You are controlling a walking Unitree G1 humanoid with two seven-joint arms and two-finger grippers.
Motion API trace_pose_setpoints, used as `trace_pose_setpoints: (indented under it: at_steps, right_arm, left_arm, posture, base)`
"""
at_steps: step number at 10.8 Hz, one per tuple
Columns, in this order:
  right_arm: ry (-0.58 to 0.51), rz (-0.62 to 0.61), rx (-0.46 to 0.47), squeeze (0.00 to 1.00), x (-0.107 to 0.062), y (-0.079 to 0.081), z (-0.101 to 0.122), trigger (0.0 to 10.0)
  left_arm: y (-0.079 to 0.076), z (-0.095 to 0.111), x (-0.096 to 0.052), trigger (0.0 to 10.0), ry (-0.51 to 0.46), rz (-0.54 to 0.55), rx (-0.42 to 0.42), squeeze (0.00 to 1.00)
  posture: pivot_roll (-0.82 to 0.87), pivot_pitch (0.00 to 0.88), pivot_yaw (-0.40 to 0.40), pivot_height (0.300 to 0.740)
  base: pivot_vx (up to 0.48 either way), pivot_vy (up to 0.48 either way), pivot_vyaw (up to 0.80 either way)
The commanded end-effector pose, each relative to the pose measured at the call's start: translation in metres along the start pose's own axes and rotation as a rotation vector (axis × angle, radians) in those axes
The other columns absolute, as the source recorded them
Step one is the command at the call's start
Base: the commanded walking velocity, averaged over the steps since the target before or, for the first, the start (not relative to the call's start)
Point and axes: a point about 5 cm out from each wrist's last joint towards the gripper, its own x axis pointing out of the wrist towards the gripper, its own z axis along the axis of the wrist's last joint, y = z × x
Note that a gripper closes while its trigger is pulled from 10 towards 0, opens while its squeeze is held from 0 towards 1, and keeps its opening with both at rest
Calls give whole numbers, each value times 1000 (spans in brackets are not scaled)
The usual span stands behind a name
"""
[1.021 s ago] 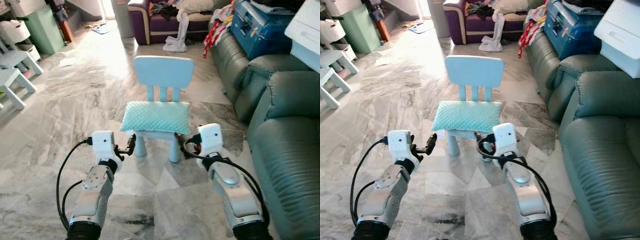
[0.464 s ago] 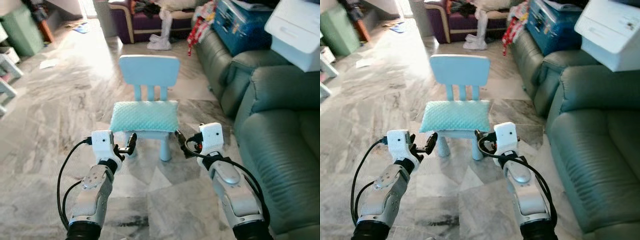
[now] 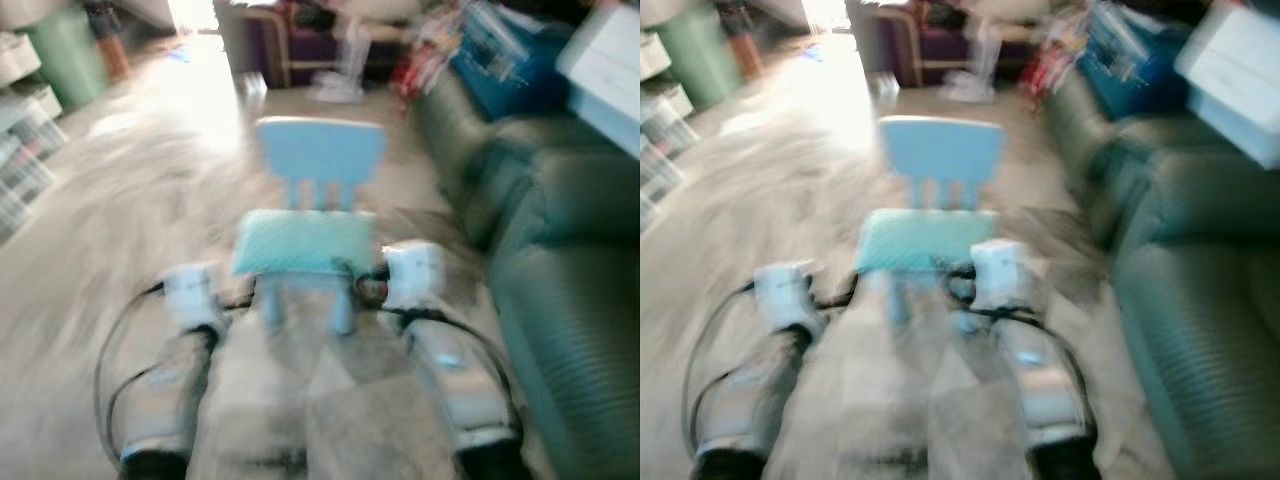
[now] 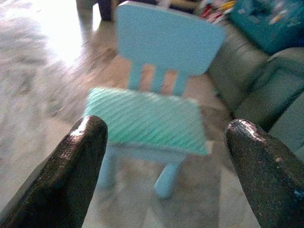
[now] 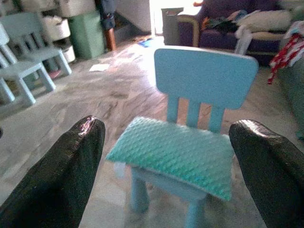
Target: Move the pillow to the sofa
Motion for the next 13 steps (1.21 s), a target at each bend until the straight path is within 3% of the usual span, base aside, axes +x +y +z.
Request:
trace_pose_setpoints:
  at_steps: [1,9,13]
  right_arm:
    - [2,-35,-10,0,-4,-11,-1,10000]
    - [-2,-32,-8,0,-4,-10,0,10000]
    - [-8,-34,-9,0,-4,-10,0,10000]
  left_arm:
    - [-12,1,3,10000,-7,-41,-14,0]
    - [-14,-1,3,10000,1,-55,-15,0]
    - [-17,-1,3,10000,2,-71,7,0]
  posture:
    - [-183,72,45,740]
    - [-187,76,44,740]
    - [-186,76,45,740]
  base:
    - [405,259,0]
    - [405,257,0]
    - [448,0,0]
